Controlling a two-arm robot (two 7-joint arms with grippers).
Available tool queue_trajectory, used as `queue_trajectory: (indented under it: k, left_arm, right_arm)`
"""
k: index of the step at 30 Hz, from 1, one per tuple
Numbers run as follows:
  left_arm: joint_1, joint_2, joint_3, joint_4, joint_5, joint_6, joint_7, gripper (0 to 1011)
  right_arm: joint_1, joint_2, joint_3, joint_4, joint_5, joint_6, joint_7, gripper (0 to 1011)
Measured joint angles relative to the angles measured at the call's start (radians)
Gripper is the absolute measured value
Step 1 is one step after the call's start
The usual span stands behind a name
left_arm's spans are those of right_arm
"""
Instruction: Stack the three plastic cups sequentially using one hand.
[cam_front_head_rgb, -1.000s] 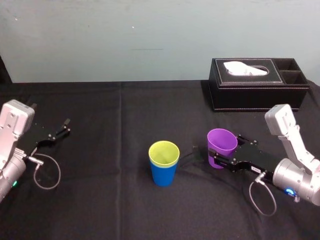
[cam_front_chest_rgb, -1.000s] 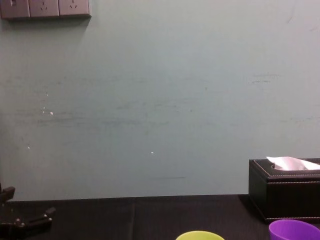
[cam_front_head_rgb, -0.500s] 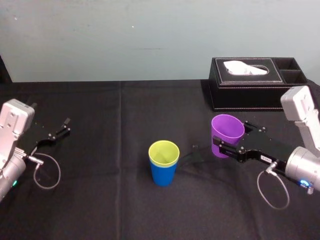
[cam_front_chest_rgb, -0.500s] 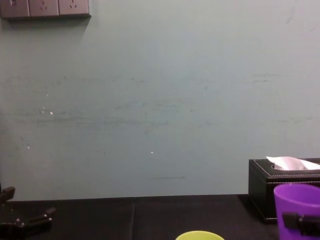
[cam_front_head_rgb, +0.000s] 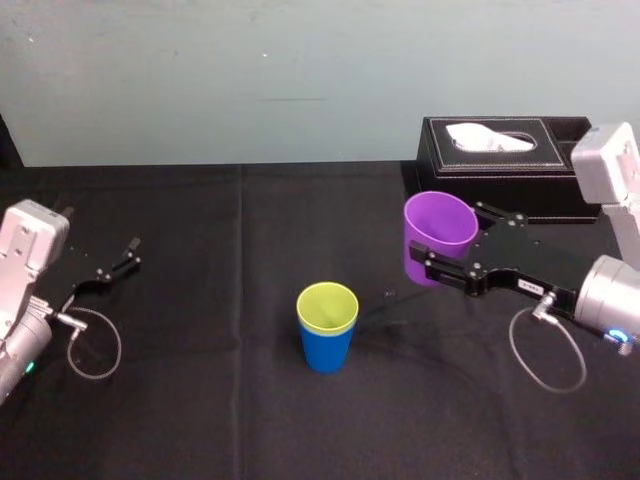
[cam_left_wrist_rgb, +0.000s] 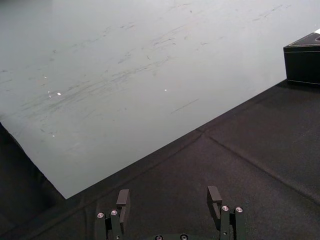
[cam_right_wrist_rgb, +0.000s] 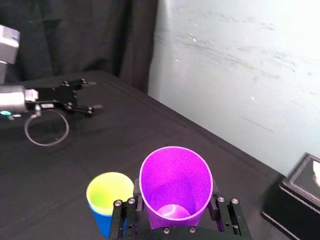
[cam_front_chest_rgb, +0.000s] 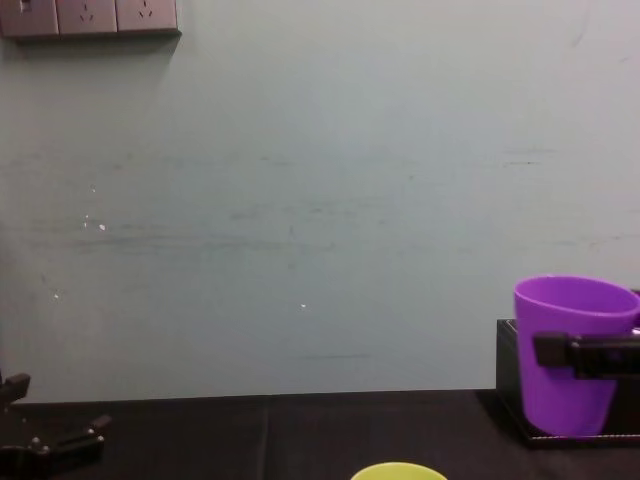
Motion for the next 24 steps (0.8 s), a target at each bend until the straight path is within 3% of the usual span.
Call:
queue_trajectory:
  k: [16, 24]
  left_arm:
    - [0.000, 0.000, 0.000, 0.000, 0.000, 0.000, 0.000, 1010]
    - [0.000, 0.000, 0.000, 0.000, 0.000, 0.000, 0.000, 1010]
  right_arm:
    - [0.114, -0.039, -0.142, -0.005, -0.026, 0.026, 0.018, 726]
    - [0.140, -0.062, -0.189, 0.010, -0.046, 0.031, 0.016, 726]
